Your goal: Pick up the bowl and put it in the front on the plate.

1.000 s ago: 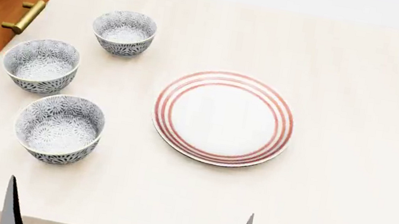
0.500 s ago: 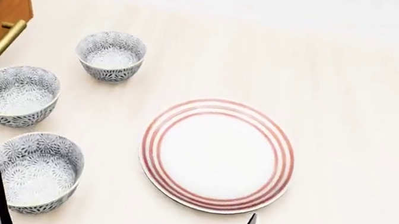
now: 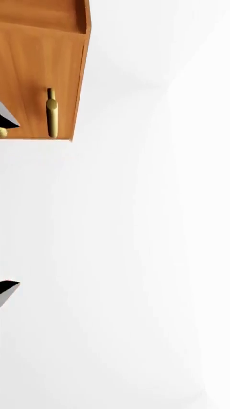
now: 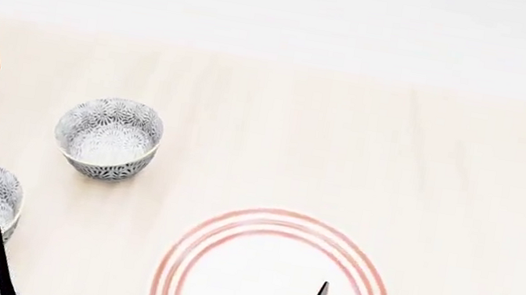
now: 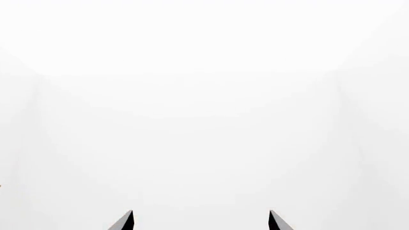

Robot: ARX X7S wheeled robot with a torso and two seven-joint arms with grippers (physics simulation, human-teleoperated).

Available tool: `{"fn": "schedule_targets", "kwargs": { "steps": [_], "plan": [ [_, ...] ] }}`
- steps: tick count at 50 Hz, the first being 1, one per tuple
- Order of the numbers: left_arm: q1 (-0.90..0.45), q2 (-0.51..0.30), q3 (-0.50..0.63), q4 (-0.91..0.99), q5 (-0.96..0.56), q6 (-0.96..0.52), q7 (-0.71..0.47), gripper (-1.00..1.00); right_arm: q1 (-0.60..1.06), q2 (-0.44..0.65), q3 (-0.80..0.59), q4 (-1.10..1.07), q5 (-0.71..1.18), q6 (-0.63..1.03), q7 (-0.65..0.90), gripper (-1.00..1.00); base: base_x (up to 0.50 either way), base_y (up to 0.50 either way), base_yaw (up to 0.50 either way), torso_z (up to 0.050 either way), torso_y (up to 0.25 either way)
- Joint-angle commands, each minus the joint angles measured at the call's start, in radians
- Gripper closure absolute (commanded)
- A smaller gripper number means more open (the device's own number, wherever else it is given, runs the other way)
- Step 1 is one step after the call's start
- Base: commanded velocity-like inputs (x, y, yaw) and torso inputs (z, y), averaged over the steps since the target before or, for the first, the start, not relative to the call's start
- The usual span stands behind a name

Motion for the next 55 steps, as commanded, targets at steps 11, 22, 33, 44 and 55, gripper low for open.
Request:
{"fn": "schedule_targets", "kwargs": {
  "steps": [11,22,33,44,55],
  "plan": [
    [0.001,-0.009,0.008,0.01,0.006,-0.005,-0.016,-1.0,0.003,0.009,-0.006,-0.005,-0.011,-0.003,0.014,-1.0,0.5,0.0,0.0,0.0,0.001],
    [0.004,-0.017,0.014,0.035,0.014,-0.012,-0.029,-1.0,0.009,0.015,-0.01,-0.016,-0.024,0.004,0.029,-1.0,0.5,0.0,0.0,0.0,0.0],
    [0.008,-0.024,0.023,0.045,0.026,-0.006,-0.042,-1.0,0.007,0.028,-0.027,-0.029,-0.036,-0.018,0.028,-1.0,0.27,0.02,0.0,0.0,0.0],
    [0.007,-0.031,0.034,0.045,0.022,-0.011,-0.048,-1.0,0.008,0.036,-0.036,-0.029,-0.041,-0.023,0.034,-1.0,0.0,0.45,0.0,0.0,0.0],
    [0.006,-0.038,0.044,0.043,0.017,-0.016,-0.054,-1.0,0.009,0.043,-0.044,-0.023,-0.036,-0.025,0.042,-1.0,0.0,0.5,0.0,0.0,0.0]
  ]
}}
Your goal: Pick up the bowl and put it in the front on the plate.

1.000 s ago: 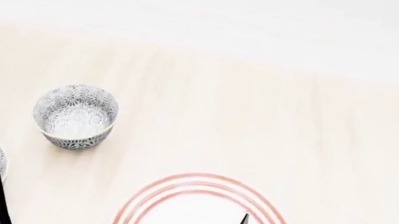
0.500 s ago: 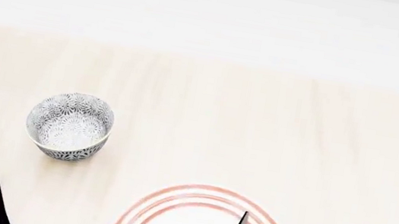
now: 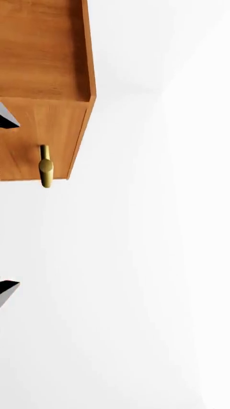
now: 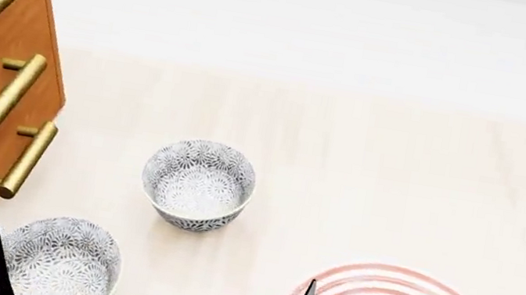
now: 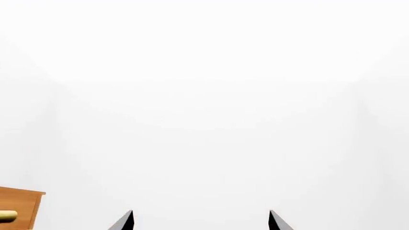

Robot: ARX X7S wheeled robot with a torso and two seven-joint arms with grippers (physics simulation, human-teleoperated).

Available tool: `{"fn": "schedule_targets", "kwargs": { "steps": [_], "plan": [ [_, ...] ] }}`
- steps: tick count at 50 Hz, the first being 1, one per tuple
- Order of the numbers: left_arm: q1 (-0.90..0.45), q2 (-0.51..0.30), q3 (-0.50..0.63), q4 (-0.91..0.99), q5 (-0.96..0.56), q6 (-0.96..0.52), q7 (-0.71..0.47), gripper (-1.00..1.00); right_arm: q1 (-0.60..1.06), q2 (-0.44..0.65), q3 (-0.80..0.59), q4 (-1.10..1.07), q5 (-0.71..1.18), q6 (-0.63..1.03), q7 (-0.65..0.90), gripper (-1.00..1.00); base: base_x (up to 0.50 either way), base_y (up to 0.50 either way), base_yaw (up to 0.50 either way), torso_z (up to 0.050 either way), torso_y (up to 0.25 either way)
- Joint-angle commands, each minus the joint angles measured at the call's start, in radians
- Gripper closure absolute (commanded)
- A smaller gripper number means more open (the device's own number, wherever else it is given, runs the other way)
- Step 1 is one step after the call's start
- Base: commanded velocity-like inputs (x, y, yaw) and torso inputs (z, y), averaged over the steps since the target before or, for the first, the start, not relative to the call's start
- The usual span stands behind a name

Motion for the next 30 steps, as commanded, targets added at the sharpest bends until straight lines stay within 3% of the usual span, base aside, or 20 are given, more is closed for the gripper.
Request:
{"fn": "schedule_targets", "kwargs": {
  "steps": [1,6,30],
  "plan": [
    [0.0,0.001,0.0,0.001,0.005,-0.006,0.003,-1.0,0.001,-0.001,0.002,0.004,-0.009,-0.005,-0.003,-1.0,0.0,0.5,0.0,0.0,0.0],
    [-0.002,-0.002,0.003,-0.004,-0.002,-0.008,0.001,-1.0,0.002,0.002,-0.002,0.006,-0.007,-0.002,-0.001,-1.0,0.0,0.5,0.0,0.0,0.0],
    [-0.009,-0.011,0.021,-0.011,0.021,-0.044,-0.017,-1.0,0.007,0.014,-0.018,0.012,0.017,0.011,0.014,-1.0,0.0,0.0,0.0,0.0,-0.014]
  ]
}}
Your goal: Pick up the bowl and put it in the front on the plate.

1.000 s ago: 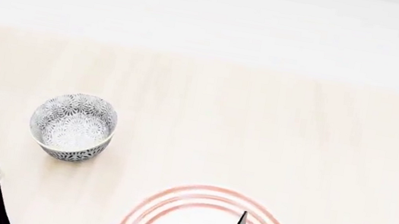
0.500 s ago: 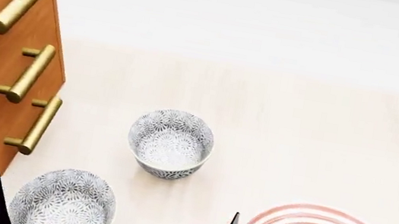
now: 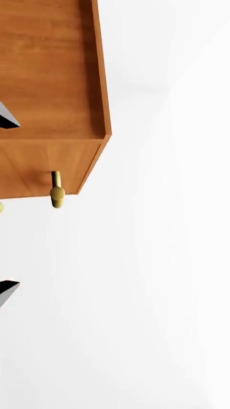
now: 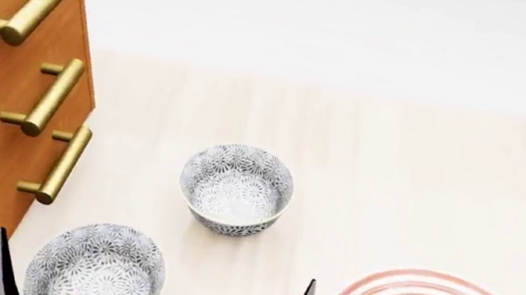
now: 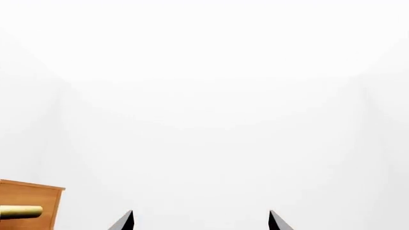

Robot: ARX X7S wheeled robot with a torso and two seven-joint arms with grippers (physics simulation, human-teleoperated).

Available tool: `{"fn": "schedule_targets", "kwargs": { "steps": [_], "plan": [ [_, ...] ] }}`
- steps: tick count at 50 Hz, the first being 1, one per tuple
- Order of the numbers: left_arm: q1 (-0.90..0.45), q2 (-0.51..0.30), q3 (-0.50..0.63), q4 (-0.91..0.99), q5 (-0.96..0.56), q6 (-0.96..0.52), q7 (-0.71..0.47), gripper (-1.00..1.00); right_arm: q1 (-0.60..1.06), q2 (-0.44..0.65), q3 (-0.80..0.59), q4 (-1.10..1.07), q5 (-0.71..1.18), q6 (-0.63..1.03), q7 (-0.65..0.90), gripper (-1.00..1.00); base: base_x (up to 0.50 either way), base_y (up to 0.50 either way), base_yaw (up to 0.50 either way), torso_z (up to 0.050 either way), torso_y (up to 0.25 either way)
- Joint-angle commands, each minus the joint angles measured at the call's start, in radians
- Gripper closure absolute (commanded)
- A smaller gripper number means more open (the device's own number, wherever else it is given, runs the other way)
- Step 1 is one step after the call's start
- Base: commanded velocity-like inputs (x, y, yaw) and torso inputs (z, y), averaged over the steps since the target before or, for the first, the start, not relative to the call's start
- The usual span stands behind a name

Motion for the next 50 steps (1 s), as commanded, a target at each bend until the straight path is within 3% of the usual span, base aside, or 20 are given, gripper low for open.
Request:
{"fn": "schedule_targets", "kwargs": {
  "steps": [1,14,27,32,42,50],
  "plan": [
    [0.0,0.007,-0.004,0.005,0.035,-0.03,-0.003,-1.0,0.002,-0.002,0.004,0.002,0.003,0.008,-0.004,-1.0,0.0,0.0,0.0,0.0,-0.25],
    [-0.002,0.001,0.001,0.006,0.028,-0.032,-0.013,-1.0,0.005,0.004,-0.001,-0.001,0.011,0.019,0.006,-1.0,0.0,0.0,0.0,0.0,-0.25],
    [-0.004,-0.011,0.023,-0.007,0.02,-0.03,-0.005,-1.0,0.023,0.013,-0.023,0.015,0.047,0.113,-0.003,-1.0,0.0,0.0,0.0,0.0,0.0],
    [-0.002,-0.013,0.025,-0.008,0.018,-0.019,-0.012,-1.0,0.067,0.014,-0.04,-0.013,0.103,0.272,-0.012,-1.0,0.0,0.0,0.0,0.0,0.0],
    [-0.002,-0.018,0.028,-0.001,0.015,-0.019,-0.019,-1.0,0.437,0.026,-0.039,-0.191,0.279,0.966,0.019,-1.0,0.0,0.0,0.0,0.0,0.0],
    [-0.004,-0.022,0.032,-0.009,0.009,-0.015,-0.024,-1.0,0.862,-0.015,-0.026,0.067,0.377,1.191,-0.074,-1.0,0.0,0.0,0.0,0.0,0.0]
  ]
}}
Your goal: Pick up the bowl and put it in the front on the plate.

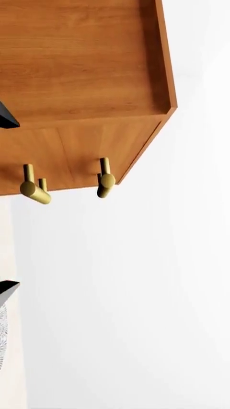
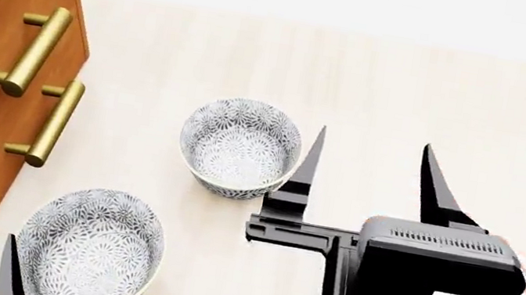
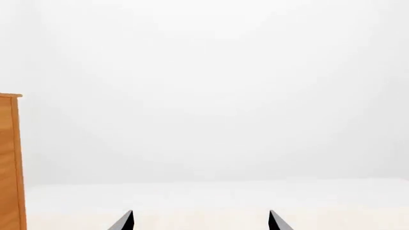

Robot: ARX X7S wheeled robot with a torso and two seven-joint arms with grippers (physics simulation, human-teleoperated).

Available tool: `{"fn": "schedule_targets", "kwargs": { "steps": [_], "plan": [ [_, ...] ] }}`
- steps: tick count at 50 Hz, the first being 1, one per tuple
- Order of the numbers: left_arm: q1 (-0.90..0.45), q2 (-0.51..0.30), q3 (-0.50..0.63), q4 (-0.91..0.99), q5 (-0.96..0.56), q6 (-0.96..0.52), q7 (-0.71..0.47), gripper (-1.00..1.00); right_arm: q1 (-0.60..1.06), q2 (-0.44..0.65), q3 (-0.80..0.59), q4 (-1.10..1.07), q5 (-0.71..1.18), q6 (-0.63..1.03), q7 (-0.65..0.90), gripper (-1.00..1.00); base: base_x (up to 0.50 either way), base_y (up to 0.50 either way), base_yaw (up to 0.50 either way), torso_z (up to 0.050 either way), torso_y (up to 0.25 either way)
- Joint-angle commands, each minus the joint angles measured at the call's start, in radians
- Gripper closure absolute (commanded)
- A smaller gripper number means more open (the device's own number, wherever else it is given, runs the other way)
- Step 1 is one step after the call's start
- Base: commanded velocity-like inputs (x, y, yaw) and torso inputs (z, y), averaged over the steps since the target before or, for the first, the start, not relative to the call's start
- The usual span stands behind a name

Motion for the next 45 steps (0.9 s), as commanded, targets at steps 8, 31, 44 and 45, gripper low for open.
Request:
{"fn": "schedule_targets", "kwargs": {
  "steps": [8,31,44,45],
  "plan": [
    [-0.001,0.001,0.002,-0.006,-0.012,-0.009,0.005,-1.0,0.679,-0.113,0.001,0.475,0.14,0.418,-0.142,-1.0,0.0,0.0,0.0,0.0,0.0],
    [-0.006,-0.004,0.004,-0.013,-0.034,-0.031,-0.01,-1.0,1.024,-0.219,-0.273,1.338,0.605,0.214,-0.081,-1.0,0.0,0.0,0.0,0.0,0.0],
    [-0.012,-0.007,0.011,-0.031,-0.043,-0.032,-0.016,-1.0,1.025,-0.219,-0.59,1.431,0.875,0.132,-0.021,-1.0,0.0,0.0,0.0,0.0,0.0],
    [-0.013,-0.008,0.011,-0.033,-0.043,-0.031,-0.017,-1.0,1.025,-0.219,-0.607,1.433,0.888,0.13,-0.019,-1.0,0.0,0.0,0.0,0.0,0.0]
  ]
}}
